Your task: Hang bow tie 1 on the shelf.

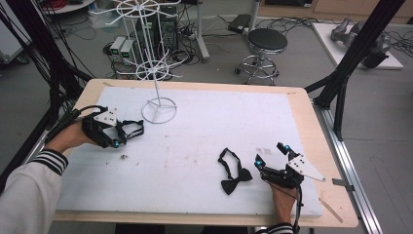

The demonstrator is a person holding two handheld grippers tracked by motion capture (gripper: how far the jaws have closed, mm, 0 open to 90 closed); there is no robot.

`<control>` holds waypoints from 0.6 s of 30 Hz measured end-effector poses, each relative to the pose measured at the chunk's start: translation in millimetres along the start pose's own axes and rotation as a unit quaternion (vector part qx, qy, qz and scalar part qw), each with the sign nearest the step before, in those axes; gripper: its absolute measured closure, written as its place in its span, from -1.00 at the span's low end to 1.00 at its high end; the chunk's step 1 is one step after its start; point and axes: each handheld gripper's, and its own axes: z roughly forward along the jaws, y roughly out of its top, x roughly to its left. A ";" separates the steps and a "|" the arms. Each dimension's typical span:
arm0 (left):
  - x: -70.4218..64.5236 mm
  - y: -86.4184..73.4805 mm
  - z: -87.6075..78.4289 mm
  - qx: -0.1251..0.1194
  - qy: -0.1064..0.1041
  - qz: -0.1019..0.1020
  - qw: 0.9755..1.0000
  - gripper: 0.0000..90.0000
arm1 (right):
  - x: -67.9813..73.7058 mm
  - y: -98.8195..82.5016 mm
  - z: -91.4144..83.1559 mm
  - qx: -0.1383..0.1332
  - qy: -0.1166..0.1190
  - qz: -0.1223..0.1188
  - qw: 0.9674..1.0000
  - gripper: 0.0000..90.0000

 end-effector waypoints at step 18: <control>0.4 2.7 14.9 0.028 0.018 0.016 0.999 -0.21 | -0.3 0.0 -0.1 0.000 0.000 0.000 1.000 -0.83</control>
